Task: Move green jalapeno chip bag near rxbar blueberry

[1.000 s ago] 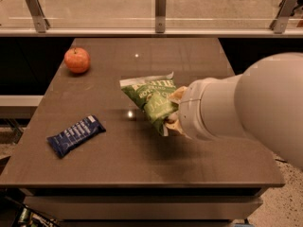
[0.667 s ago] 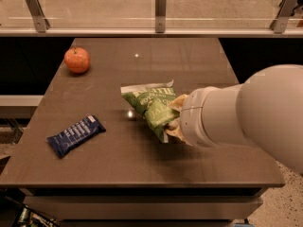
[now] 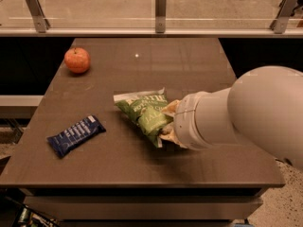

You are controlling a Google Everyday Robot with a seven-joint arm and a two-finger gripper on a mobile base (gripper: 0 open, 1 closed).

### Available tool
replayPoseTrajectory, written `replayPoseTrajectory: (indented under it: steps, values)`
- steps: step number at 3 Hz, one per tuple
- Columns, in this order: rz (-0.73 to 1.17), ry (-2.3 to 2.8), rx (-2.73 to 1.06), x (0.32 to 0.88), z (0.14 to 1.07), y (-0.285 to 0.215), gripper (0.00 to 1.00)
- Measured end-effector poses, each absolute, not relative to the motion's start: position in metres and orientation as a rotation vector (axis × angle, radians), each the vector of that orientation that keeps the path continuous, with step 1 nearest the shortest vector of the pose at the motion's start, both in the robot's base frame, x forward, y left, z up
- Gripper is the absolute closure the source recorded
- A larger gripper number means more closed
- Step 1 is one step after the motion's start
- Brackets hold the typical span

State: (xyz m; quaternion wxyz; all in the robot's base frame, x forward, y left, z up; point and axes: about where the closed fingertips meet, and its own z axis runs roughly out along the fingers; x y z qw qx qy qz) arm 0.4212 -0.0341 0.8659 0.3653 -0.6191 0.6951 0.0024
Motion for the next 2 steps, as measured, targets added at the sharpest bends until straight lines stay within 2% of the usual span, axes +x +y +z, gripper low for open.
replayPoseTrajectory:
  steps: [1,2]
  values:
    - [0.036,1.758,-1.648,0.4235,0.8627,-0.0156,1.0]
    - [0.036,1.755,-1.65,0.4232,0.863,-0.0144,0.82]
